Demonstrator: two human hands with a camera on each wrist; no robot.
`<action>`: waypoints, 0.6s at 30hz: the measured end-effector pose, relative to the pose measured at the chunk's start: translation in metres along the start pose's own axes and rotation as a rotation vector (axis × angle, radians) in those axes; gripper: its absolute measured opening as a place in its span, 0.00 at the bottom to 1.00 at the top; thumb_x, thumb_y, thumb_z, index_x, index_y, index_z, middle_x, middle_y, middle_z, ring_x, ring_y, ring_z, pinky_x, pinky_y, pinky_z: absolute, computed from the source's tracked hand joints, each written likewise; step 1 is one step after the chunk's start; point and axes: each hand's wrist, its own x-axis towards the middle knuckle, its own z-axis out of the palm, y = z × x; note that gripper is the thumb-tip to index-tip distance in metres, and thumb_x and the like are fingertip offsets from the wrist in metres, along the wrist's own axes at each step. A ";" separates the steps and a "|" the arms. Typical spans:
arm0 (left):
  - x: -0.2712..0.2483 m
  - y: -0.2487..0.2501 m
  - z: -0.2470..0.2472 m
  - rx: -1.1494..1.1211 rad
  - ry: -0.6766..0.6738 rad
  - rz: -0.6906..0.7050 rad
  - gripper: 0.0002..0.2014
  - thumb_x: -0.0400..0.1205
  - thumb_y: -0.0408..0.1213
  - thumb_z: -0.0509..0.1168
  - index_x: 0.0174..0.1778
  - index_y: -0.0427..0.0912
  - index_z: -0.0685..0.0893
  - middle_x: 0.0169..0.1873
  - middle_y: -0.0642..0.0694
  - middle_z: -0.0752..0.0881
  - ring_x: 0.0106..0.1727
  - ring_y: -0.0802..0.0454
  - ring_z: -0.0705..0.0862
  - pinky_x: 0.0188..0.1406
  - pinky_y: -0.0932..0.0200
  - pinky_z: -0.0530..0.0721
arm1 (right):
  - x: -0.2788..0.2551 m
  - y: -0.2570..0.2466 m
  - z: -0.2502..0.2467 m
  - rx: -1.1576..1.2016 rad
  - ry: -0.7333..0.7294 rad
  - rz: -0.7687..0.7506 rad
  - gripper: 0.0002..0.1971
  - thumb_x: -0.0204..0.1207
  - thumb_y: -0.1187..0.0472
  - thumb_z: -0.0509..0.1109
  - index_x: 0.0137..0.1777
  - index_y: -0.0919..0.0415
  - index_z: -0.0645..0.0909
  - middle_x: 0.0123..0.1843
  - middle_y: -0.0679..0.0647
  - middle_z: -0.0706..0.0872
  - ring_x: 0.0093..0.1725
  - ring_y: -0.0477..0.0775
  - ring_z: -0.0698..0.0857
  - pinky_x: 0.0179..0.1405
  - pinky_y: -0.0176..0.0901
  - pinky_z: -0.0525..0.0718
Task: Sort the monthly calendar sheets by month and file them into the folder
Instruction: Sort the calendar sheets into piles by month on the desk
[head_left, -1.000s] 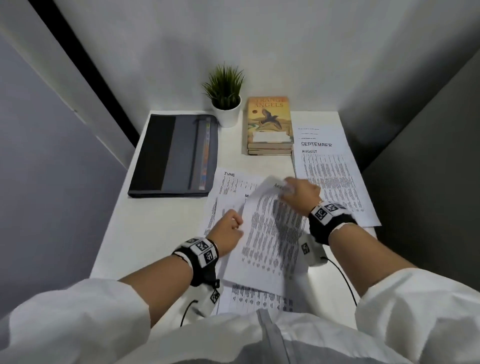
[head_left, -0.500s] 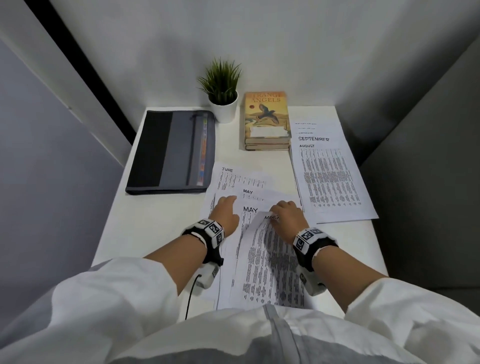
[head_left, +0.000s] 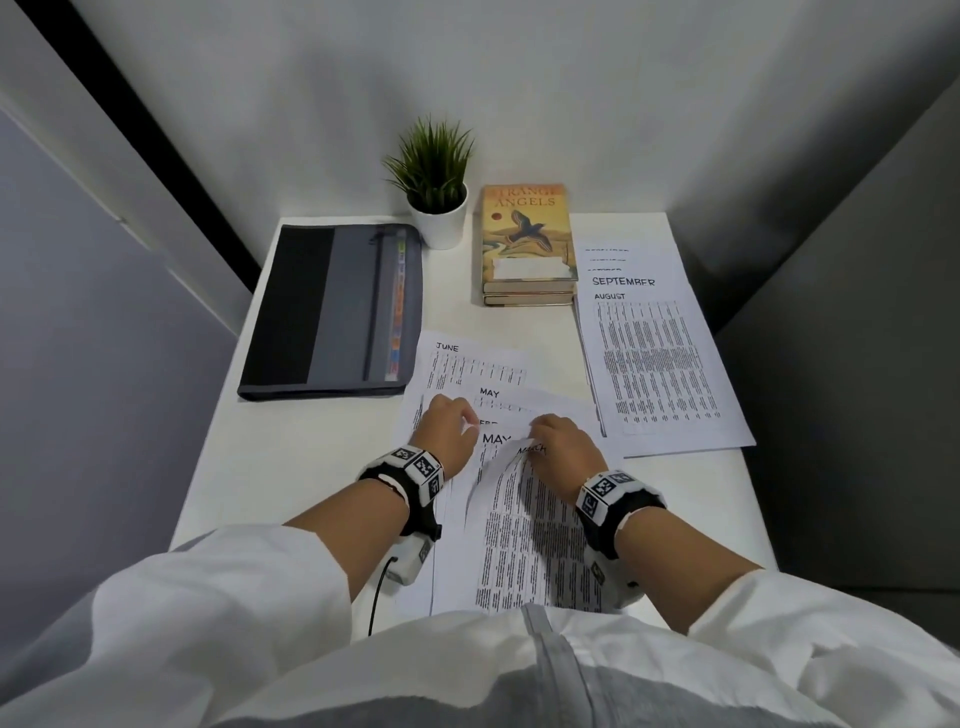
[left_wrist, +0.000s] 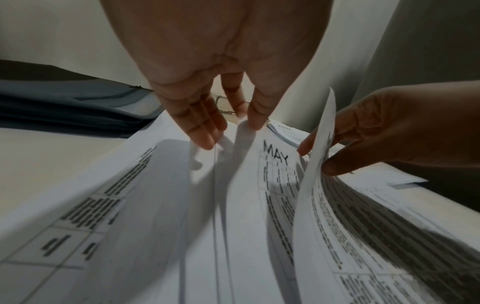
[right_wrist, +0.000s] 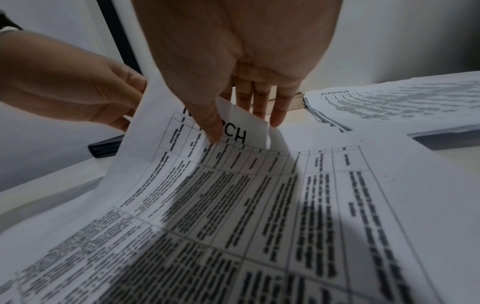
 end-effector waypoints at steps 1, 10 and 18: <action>0.000 0.001 0.000 -0.012 0.002 0.012 0.01 0.81 0.36 0.64 0.46 0.46 0.81 0.54 0.46 0.75 0.51 0.48 0.79 0.56 0.53 0.79 | -0.001 0.000 0.000 0.002 0.024 -0.010 0.13 0.79 0.61 0.65 0.61 0.62 0.82 0.65 0.54 0.81 0.62 0.58 0.78 0.58 0.48 0.77; 0.008 -0.004 -0.001 -0.189 -0.002 -0.083 0.09 0.85 0.36 0.61 0.57 0.39 0.84 0.58 0.43 0.79 0.57 0.48 0.82 0.61 0.57 0.77 | -0.012 -0.003 0.000 0.356 0.132 0.062 0.11 0.82 0.47 0.57 0.46 0.53 0.74 0.37 0.46 0.81 0.38 0.49 0.80 0.36 0.46 0.77; 0.008 0.001 -0.002 -0.199 -0.031 -0.140 0.07 0.82 0.35 0.64 0.39 0.38 0.76 0.32 0.43 0.74 0.35 0.48 0.71 0.36 0.58 0.69 | -0.003 -0.011 -0.001 0.392 0.128 0.126 0.14 0.84 0.57 0.57 0.63 0.54 0.81 0.45 0.48 0.85 0.47 0.52 0.82 0.52 0.49 0.79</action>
